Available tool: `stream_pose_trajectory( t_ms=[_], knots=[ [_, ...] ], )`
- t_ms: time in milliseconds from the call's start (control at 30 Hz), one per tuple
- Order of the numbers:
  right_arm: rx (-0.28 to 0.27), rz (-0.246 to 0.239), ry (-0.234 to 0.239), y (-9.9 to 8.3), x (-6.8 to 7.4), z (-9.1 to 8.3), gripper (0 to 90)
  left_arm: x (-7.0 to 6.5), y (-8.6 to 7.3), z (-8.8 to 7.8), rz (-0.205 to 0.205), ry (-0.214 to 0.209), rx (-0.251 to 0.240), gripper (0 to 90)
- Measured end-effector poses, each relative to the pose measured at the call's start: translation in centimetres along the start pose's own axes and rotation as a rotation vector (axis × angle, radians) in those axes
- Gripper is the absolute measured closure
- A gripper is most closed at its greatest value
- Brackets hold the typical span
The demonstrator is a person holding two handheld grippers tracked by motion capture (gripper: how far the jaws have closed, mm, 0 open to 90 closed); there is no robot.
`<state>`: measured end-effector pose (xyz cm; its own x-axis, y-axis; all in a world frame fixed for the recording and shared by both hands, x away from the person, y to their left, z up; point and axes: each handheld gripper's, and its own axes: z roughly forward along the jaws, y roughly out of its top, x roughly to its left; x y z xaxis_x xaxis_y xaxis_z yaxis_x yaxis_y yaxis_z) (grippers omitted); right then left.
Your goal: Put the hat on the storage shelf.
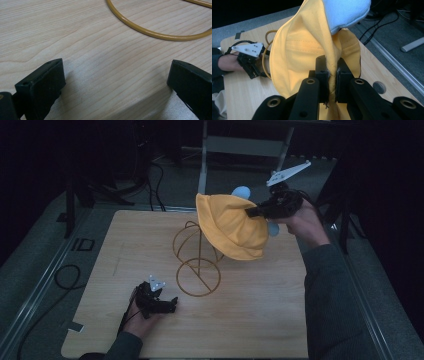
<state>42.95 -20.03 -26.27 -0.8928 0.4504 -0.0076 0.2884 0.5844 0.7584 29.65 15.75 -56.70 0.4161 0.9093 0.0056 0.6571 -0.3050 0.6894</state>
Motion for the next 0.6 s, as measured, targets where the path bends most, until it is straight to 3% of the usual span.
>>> stream_pose_trajectory(
  t_ms=[600],
  knots=[
    [0.076,-0.087,0.048,3.3,2.6,4.1,83.5,0.0,0.0,0.0,0.002,0.000,0.000,1.5]
  ],
)
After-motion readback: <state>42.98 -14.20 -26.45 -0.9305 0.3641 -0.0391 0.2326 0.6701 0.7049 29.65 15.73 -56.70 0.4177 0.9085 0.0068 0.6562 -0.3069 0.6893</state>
